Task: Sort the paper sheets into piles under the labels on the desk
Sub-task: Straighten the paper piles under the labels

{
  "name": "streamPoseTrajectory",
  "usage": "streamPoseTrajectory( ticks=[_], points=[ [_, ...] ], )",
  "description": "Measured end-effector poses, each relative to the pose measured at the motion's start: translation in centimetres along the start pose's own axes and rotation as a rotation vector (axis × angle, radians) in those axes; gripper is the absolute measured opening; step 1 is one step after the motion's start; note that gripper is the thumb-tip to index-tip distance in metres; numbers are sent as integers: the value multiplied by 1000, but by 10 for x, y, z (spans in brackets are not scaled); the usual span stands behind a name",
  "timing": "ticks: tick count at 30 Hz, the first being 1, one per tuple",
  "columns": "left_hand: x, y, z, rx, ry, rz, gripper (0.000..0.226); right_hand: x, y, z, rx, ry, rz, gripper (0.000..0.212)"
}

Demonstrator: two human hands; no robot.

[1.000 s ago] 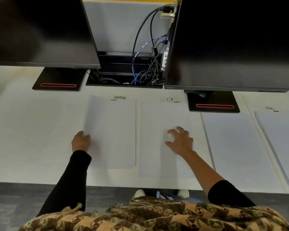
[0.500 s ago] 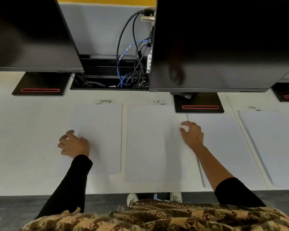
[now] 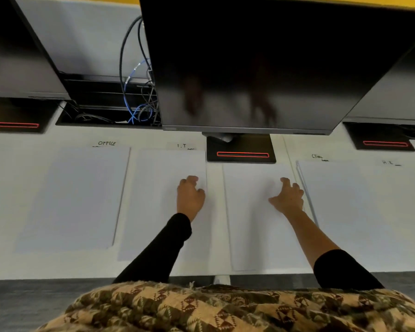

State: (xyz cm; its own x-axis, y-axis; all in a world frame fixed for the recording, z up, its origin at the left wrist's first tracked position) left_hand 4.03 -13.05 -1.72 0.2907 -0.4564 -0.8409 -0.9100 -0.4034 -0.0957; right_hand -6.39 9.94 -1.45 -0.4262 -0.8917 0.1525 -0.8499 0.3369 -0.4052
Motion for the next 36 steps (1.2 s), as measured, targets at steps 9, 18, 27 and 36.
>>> streamPoseTrajectory(
  ticks=[9,18,27,36],
  points=[
    [-38,-12,77,295,68,-224,42,-29,16,0,78,-81,-80,85],
    [-48,-20,96,265,285,-128,41,-35,14,5,84,-8,-132,78],
    [-51,-27,98,244,604,74,32,-34,15,3,116,32,-135,76],
    [-56,-26,100,230,595,78,36,-34,17,4,133,59,-140,76]
  ],
)
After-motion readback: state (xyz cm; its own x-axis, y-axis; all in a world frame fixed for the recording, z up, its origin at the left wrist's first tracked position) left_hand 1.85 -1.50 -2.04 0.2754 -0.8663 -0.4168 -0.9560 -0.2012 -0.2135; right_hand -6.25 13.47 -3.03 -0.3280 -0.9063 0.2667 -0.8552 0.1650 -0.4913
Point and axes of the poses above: each hand's wrist, its own y-axis towards the middle knuckle, its own z-axis out of the palm, x = y × z, the point moved 1 cm from there along y, towards the middle knuckle, and after that the axes turned 15 degrees about z, right-handed, at the moved point
